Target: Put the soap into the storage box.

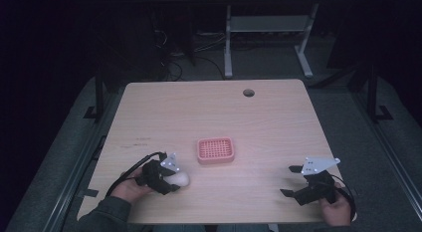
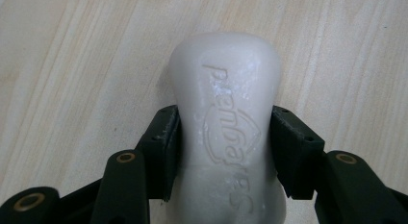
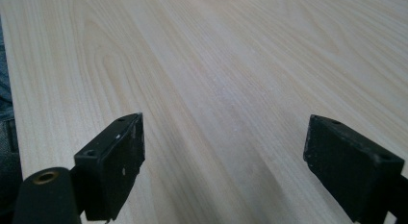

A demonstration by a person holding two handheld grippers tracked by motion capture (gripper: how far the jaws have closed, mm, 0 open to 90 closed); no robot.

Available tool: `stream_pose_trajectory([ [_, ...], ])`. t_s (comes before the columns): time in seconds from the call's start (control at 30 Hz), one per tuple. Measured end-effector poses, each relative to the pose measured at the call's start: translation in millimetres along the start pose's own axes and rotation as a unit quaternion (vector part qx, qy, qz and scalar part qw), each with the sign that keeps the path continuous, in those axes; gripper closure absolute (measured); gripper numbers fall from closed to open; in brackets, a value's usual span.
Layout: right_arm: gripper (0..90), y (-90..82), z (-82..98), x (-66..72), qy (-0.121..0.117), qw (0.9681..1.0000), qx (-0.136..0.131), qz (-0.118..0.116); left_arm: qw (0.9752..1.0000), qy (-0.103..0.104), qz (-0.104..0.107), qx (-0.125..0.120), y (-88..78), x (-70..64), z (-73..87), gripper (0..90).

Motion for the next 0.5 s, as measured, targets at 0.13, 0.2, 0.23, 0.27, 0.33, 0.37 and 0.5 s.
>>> stream_pose_trajectory([
  [0.13,14.1,0.0,-0.3,0.4,0.000,1.0000,0.000,0.000,1.0000,-0.002,0.000,0.000,0.0,-0.2,-0.3,48.7],
  [0.2,14.1,-0.1,-0.3,0.3,0.000,1.0000,0.000,0.001,1.0000,-0.001,-0.001,0.002,-0.2,-0.4,-0.6,48.9],
  [0.23,14.1,-0.1,-0.3,0.3,0.000,1.0000,0.000,0.000,1.0000,0.000,-0.002,0.002,-0.2,-0.8,-0.7,49.0],
  [0.27,14.1,0.0,-0.3,0.4,0.000,1.0000,0.000,0.000,1.0000,0.002,-0.004,0.002,-0.2,-1.1,-1.0,49.2],
  [0.33,14.0,0.0,-0.2,0.4,-0.001,1.0000,0.000,0.000,1.0000,0.003,-0.005,0.003,-0.3,-1.5,-1.1,49.3],
  [0.37,14.0,0.0,-0.2,0.4,-0.001,1.0000,0.000,0.000,1.0000,0.003,-0.005,0.003,-0.4,-1.4,-1.2,49.3],
  [0.5,14.1,-0.2,-0.3,0.5,-0.001,1.0000,-0.001,0.000,1.0000,0.000,-0.003,0.002,-0.3,-0.9,-1.3,49.5],
])
Point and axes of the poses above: each handheld gripper's, and its own axes: y roughly forward along the jaws, z roughly out of its underside, x roughly to its left, the point moved 5 cm from there along y, roughly forward along the jaws, and after that the axes turned 1 degree about z, right-handed, at the moved point
